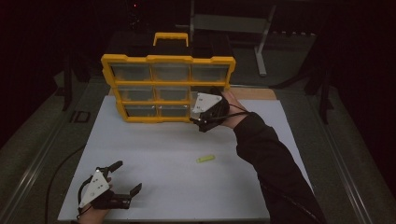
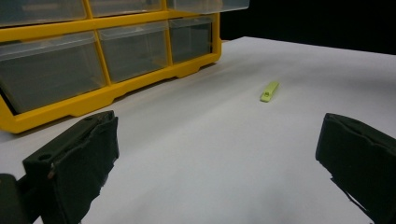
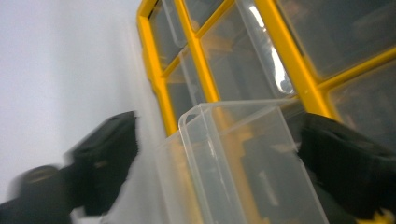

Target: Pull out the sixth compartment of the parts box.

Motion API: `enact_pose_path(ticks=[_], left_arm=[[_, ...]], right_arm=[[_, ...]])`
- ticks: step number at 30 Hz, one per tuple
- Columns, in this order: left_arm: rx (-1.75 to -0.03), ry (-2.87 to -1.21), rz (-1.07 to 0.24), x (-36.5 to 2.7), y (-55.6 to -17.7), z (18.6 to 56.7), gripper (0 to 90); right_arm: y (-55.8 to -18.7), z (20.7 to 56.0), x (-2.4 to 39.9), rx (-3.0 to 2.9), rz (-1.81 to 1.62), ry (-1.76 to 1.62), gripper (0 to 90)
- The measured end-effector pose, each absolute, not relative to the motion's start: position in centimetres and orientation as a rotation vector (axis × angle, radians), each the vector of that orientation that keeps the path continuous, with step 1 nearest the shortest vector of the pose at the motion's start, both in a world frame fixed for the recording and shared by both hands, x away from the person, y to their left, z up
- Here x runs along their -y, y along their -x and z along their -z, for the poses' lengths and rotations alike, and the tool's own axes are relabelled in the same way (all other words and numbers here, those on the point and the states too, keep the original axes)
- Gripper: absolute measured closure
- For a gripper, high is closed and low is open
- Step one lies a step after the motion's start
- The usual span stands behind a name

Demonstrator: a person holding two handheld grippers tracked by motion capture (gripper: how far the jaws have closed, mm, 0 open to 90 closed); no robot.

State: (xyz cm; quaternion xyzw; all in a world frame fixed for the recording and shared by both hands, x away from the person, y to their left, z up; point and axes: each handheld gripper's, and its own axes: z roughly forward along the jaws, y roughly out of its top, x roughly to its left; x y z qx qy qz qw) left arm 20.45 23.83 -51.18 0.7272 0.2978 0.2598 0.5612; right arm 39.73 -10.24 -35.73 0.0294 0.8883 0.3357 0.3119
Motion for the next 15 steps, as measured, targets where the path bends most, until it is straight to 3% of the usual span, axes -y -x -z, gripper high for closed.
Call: enact_pose_path(ticks=[15], left_arm=[[-0.703,-1.713,-0.61,-23.8,-20.5,51.2,0.0]], right_arm=[[-40.2,34.9,13.3,-2.326,-1.182,-0.395,8.9]])
